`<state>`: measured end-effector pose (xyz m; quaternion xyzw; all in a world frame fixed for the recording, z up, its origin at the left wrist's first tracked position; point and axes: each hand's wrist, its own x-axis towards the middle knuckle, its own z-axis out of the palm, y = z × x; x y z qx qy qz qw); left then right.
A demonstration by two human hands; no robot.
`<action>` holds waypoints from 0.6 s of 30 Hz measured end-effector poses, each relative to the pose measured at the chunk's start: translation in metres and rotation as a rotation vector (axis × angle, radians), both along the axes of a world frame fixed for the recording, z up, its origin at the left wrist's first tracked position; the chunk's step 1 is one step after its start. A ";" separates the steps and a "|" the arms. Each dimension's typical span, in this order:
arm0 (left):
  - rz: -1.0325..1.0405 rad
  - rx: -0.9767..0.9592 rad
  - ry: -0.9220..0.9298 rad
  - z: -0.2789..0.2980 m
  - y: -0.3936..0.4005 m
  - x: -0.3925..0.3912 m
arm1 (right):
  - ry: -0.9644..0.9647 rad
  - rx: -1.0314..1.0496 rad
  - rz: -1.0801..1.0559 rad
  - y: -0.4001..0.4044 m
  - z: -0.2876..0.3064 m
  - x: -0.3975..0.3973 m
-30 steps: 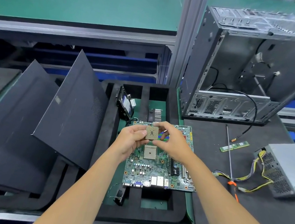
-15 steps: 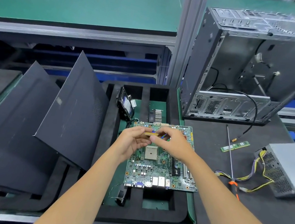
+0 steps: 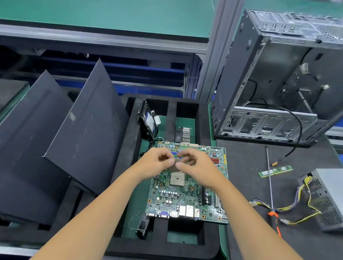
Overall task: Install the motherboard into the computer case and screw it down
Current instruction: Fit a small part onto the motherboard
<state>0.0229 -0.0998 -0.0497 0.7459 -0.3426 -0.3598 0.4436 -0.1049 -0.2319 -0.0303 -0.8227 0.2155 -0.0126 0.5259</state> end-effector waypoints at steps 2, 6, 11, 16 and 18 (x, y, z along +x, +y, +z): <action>-0.054 0.017 -0.013 0.002 -0.003 -0.002 | 0.012 0.028 -0.005 0.001 0.003 0.003; 0.064 0.040 0.110 0.001 -0.009 -0.007 | 0.072 0.194 -0.056 -0.004 0.003 0.006; 0.213 -0.072 0.604 -0.002 -0.014 -0.016 | 0.113 0.334 -0.110 -0.006 0.006 0.006; 0.217 -0.114 0.764 -0.004 -0.008 -0.013 | 0.098 0.361 -0.312 -0.005 0.001 0.008; 0.276 -0.108 0.717 -0.003 -0.009 -0.013 | 0.118 0.362 -0.329 -0.005 -0.002 0.008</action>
